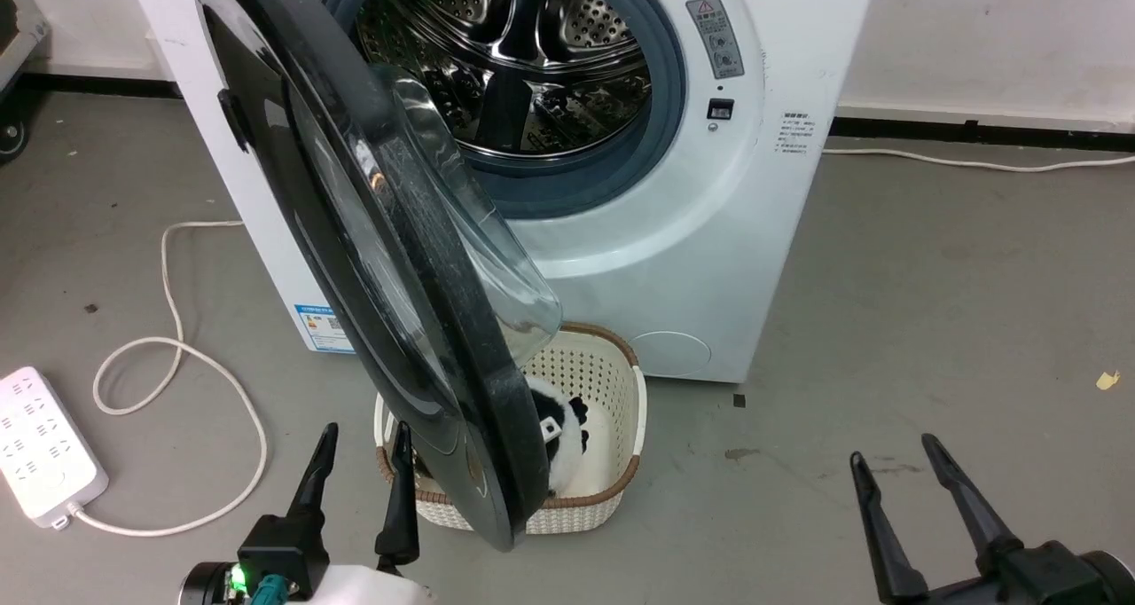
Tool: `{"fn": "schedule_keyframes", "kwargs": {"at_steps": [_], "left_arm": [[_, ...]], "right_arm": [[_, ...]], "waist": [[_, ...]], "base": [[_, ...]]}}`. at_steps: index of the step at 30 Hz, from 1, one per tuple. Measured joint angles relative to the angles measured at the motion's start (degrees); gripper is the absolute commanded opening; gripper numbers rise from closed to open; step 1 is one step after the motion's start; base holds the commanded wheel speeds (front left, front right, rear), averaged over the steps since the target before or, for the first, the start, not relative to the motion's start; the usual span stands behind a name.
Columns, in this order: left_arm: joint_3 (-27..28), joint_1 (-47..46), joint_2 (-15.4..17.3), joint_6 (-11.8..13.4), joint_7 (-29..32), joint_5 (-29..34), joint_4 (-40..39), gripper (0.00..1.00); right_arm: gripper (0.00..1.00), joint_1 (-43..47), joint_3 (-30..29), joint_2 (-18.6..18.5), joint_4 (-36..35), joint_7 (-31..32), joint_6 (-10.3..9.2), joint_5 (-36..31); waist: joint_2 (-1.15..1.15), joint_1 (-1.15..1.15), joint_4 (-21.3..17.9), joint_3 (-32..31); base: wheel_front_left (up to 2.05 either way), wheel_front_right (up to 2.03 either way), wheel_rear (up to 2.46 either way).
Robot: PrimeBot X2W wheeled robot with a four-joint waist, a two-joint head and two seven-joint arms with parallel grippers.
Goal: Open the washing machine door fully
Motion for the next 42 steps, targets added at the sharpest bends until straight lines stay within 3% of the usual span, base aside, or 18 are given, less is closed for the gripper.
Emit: {"fn": "schedule_keyframes", "kwargs": {"at_steps": [7, 8, 9, 18, 21, 29, 36, 42], "left_arm": [[-0.4, 0.0, 0.0, -0.4, 0.0, 0.5, 0.3, 1.0], [-0.5, 0.0, 0.0, -0.5, 0.0, 0.5, 0.4, 0.56], [-0.7, 0.0, 0.0, -0.8, 0.0, 0.5, 0.5, 0.0], [2.1, 0.0, -0.2, -0.5, 0.0, -0.3, -5.2, 0.0], [5.1, -0.6, -0.5, 0.1, 0.0, -5.3, -11.9, 0.0], [7.0, -8.6, -0.5, 2.8, -0.1, -5.6, -28.8, 0.0], [1.9, -10.8, 0.0, 2.5, 1.0, -0.4, -35.8, 0.0], [-7.9, -10.3, 0.6, 0.3, 10.4, 3.0, -36.0, 0.0]], "right_arm": [[1.0, -0.1, -0.1, 0.1, -0.3, -0.1, 0.0, 1.0], [1.0, -0.1, -0.1, 0.1, -0.4, -0.2, 0.0, 1.2], [1.0, -0.1, -0.1, 0.1, -0.4, -0.3, 0.0, 1.3], [1.0, -0.1, 0.0, 0.1, -0.8, -0.3, 0.0, 2.3], [1.0, -0.1, 0.1, 0.1, -0.9, -0.3, 0.0, 2.4], [1.0, -0.1, -0.2, 0.1, -0.7, -0.3, 0.0, 3.8], [1.0, -0.3, 0.1, 0.1, -0.1, -0.3, 0.0, 4.0], [1.0, -0.3, 0.0, 0.1, 0.3, -0.3, 0.0, 4.4]], "waist": [[0.0, -0.01, -0.1, -0.3], [0.0, 0.0, -0.1, -0.3], [0.0, 0.0, -0.1, -0.4], [0.0, -0.01, -0.4, -0.8], [0.0, 0.0, -0.3, -0.9], [0.0, 0.0, -0.2, -1.0], [0.0, 0.0, -1.0, -0.4], [0.0, 0.0, -1.3, -0.1]], "base": [[0.0, 0.0, 0.0], [0.0, 0.0, 0.0], [0.0, 0.0, 0.0], [0.0, 0.0, 0.0], [0.0, 0.0, 0.0], [0.0, 0.0, 0.0], [0.0, 0.0, 0.0], [0.0, 0.0, 0.0]]}}
